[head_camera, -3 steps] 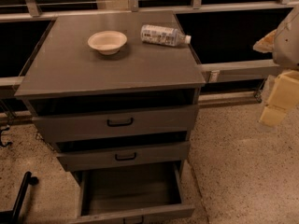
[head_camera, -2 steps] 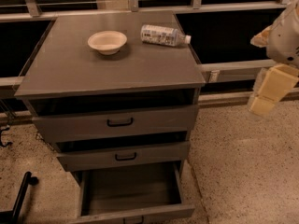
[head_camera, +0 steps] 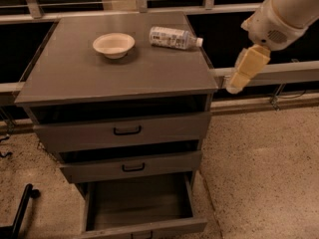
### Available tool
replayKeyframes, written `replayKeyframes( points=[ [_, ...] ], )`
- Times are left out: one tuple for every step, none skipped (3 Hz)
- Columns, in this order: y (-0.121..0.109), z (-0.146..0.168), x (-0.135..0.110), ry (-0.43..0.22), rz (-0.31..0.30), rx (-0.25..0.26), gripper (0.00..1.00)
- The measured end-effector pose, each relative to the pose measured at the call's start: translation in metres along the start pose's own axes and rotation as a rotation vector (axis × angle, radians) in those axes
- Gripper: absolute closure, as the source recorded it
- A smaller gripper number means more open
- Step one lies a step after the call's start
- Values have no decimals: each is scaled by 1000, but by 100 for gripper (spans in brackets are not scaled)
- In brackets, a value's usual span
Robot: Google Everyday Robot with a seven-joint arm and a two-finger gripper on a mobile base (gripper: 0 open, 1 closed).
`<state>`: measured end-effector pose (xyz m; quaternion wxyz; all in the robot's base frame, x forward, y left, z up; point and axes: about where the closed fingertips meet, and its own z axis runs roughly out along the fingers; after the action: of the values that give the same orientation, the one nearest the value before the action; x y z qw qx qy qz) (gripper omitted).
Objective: Place blue plastic bottle into bottom drawer
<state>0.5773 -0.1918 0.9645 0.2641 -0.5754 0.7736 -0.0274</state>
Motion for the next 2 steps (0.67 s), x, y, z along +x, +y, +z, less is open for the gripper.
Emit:
replayKeyframes(
  points=[
    [-42, 28, -24, -53, 8, 24, 0],
    [-104, 67, -57, -88, 31, 89, 0]
  ],
)
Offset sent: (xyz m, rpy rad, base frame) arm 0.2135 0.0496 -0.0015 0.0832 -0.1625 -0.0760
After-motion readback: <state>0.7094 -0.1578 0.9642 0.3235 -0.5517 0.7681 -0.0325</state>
